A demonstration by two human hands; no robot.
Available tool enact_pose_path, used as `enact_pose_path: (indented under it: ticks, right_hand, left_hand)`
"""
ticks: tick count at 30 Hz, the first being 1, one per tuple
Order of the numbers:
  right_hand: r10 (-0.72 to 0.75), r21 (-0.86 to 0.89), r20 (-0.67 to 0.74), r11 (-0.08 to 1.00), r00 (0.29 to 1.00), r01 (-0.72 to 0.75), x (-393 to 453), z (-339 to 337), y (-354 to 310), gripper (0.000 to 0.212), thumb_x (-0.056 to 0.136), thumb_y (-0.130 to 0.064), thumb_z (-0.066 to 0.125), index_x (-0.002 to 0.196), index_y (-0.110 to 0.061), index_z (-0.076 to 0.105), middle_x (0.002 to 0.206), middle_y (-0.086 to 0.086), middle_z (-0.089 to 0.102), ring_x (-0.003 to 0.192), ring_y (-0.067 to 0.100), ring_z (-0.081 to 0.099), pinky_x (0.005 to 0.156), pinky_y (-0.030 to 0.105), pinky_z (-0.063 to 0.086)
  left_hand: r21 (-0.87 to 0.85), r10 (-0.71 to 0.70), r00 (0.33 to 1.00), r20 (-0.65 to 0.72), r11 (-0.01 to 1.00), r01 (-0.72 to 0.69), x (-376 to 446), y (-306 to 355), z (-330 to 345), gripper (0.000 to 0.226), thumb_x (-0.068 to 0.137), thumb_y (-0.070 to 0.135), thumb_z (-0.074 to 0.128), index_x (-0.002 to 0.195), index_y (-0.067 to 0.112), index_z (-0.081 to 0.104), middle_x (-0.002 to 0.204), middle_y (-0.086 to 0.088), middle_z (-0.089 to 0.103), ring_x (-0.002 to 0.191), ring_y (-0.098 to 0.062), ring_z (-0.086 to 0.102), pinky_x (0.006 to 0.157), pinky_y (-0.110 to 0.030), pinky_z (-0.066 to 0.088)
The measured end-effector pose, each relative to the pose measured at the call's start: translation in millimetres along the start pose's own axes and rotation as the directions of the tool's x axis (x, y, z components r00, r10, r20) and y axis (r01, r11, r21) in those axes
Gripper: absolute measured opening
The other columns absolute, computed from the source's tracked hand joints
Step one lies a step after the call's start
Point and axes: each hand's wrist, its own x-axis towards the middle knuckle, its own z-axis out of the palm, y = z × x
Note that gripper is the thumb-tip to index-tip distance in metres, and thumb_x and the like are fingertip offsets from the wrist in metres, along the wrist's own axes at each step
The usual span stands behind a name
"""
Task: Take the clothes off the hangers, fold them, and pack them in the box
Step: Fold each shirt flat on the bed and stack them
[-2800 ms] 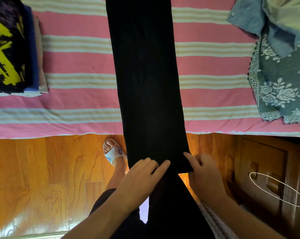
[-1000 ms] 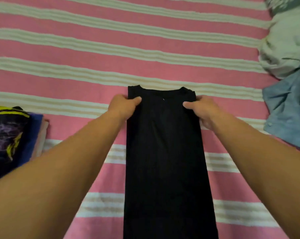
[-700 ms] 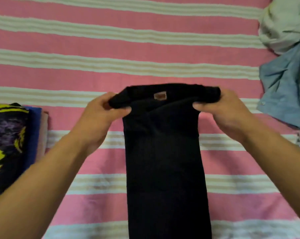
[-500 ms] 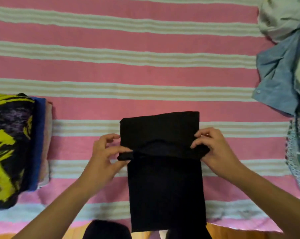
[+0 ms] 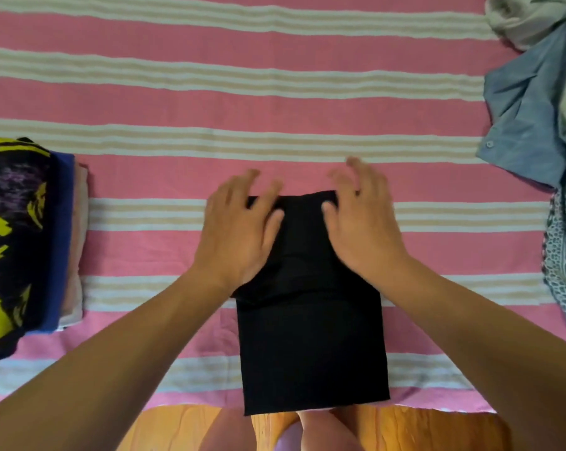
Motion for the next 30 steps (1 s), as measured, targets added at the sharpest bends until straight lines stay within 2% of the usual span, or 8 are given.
enact_pose_path:
  ticks: [4,6,8,12,17,20,23,30]
  right_hand:
    - [0.538,0.302,0.196,0.762,0.82,-0.573,17.7,-10.9,22.7,0.052,0.101,-0.05,0.045,0.14,-0.016,0.044,0.135,0.006,0.051,0.115,0.025,0.055,0.088,0.036,0.042]
    - [0.508,0.433,0.361,0.651,0.782,-0.623,23.8,-12.9,29.7,0.04,0.102,-0.051,0.045,0.119,-0.019,0.06,0.115,0.0,0.062,0.107,0.023,0.06,0.084,0.034,0.041]
    - [0.479,0.568,0.421,0.522,0.77,-0.635,30.5,-13.7,30.7,0.023,0.101,-0.039,0.055,0.111,-0.023,0.067,0.111,-0.004,0.066,0.107,0.019,0.062,0.086,0.033,0.047]
    - [0.562,0.664,0.326,0.437,0.76,-0.607,47.2,3.2,42.3,0.014,0.098,-0.014,0.063,0.102,-0.023,0.074,0.105,-0.001,0.07,0.102,0.019,0.066,0.087,0.036,0.057]
    - [0.51,0.475,0.044,0.746,0.859,-0.467,36.1,26.3,37.9,0.021,0.101,-0.017,0.055,0.119,-0.021,0.066,0.117,-0.005,0.058,0.114,0.019,0.056,0.103,0.038,0.048]
    - [0.162,0.099,-0.257,0.985,0.953,-0.141,9.1,24.1,17.7,0.039,0.102,-0.025,0.051,0.14,-0.016,0.052,0.145,0.008,0.042,0.138,0.029,0.036,0.116,0.045,0.034]
    - [-0.276,-0.14,-0.033,0.953,0.96,0.269,-5.4,46.6,17.7,0.055,0.104,-0.041,0.042,0.154,-0.018,0.036,0.163,0.012,0.025,0.151,0.036,0.019,0.122,0.053,0.018]
    - [-0.172,-0.316,0.333,0.906,0.927,0.282,5.9,66.9,64.9,0.072,0.099,-0.063,0.019,0.161,-0.028,0.009,0.169,0.004,0.002,0.155,0.033,-0.007,0.124,0.056,0.002]
  left_hand:
    - [-0.479,-0.715,0.633,0.296,0.463,0.746,16.2,-9.7,-8.4,0.045,0.1,0.049,0.044,0.134,0.02,0.046,0.12,-0.005,0.057,0.103,-0.025,0.058,0.094,-0.044,0.047]
    - [-0.532,-0.629,0.516,0.581,0.186,0.826,28.5,-20.5,-13.6,0.048,0.099,0.051,0.045,0.128,0.014,0.052,0.111,-0.004,0.063,0.1,-0.021,0.059,0.089,-0.043,0.047]
    - [-0.624,-0.524,0.567,0.636,0.084,0.777,41.0,-27.6,-15.7,0.035,0.103,0.033,0.054,0.131,0.012,0.057,0.116,-0.004,0.065,0.106,-0.02,0.061,0.092,-0.039,0.051]
    - [-0.743,-0.519,0.734,0.439,0.249,0.621,42.6,-23.9,-3.4,0.032,0.104,0.012,0.056,0.13,0.028,0.064,0.126,0.003,0.066,0.112,-0.016,0.065,0.094,-0.032,0.056]
    - [-0.497,-0.654,0.756,0.032,0.645,0.58,17.5,-2.2,21.7,0.041,0.101,0.027,0.059,0.141,0.017,0.052,0.137,-0.008,0.049,0.123,-0.025,0.051,0.103,-0.033,0.042]
    - [-0.064,-0.245,0.945,-0.215,0.969,0.237,3.8,2.6,23.3,0.049,0.101,0.033,0.056,0.146,0.018,0.048,0.152,-0.017,0.037,0.14,-0.037,0.035,0.114,-0.053,0.033]
    - [0.156,0.283,0.959,0.028,0.946,-0.284,-2.1,-3.8,43.6,0.055,0.106,0.043,0.042,0.156,0.023,0.038,0.165,-0.014,0.027,0.153,-0.04,0.019,0.122,-0.055,0.02]
    - [0.306,0.158,0.911,0.381,0.908,-0.285,0.7,-1.9,74.1,0.063,0.104,0.06,0.011,0.161,0.037,-0.005,0.169,-0.007,-0.014,0.155,-0.031,-0.018,0.126,-0.053,-0.003]
